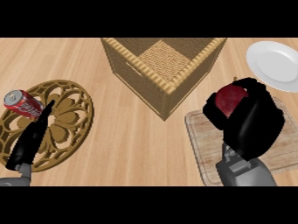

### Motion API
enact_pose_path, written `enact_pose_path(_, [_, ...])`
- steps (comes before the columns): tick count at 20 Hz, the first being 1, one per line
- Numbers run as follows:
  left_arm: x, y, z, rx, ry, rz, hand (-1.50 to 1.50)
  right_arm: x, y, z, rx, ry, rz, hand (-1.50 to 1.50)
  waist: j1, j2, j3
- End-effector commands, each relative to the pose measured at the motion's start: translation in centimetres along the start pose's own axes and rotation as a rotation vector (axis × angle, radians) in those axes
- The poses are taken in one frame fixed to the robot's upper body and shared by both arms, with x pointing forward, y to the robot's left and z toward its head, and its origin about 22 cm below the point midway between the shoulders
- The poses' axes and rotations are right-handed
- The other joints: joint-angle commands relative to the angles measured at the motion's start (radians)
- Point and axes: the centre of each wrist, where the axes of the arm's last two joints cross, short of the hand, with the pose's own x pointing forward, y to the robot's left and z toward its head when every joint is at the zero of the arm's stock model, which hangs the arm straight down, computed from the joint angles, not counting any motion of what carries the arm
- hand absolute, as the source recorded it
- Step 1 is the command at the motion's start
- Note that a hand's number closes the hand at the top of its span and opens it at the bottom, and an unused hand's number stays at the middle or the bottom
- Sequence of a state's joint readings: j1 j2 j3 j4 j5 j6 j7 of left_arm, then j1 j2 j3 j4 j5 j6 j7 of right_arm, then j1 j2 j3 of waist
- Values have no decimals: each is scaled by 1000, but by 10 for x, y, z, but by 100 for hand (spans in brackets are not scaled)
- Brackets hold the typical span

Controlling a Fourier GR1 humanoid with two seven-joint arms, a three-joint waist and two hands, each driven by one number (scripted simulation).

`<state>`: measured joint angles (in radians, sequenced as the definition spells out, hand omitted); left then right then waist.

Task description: Pick the pear from the cutting board and place it in the basket

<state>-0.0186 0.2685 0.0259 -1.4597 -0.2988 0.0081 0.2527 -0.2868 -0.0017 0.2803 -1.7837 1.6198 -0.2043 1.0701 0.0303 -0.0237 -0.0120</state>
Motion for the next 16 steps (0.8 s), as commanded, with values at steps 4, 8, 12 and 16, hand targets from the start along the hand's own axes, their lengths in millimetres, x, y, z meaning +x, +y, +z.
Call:
enact_pose_path(4, [-5, -6, -4, -33, 29, 4, 0, 77, -55, 0, 4, 87, 33, 150, 28, 13, 2])
enact_pose_path(8, [4, -15, -6, -60, 11, -7, 0, 113, -68, -9, 13, 100, 22, 150, 49, 21, 5])
enact_pose_path(12, [1, -6, -10, -49, -5, -22, 0, 143, -77, -25, 49, 114, 24, 150, 60, 25, 5])
enact_pose_path(16, [8, -13, -12, -71, 0, -1, 0, 166, -71, -40, 86, 127, 57, 150, 66, 29, 6])
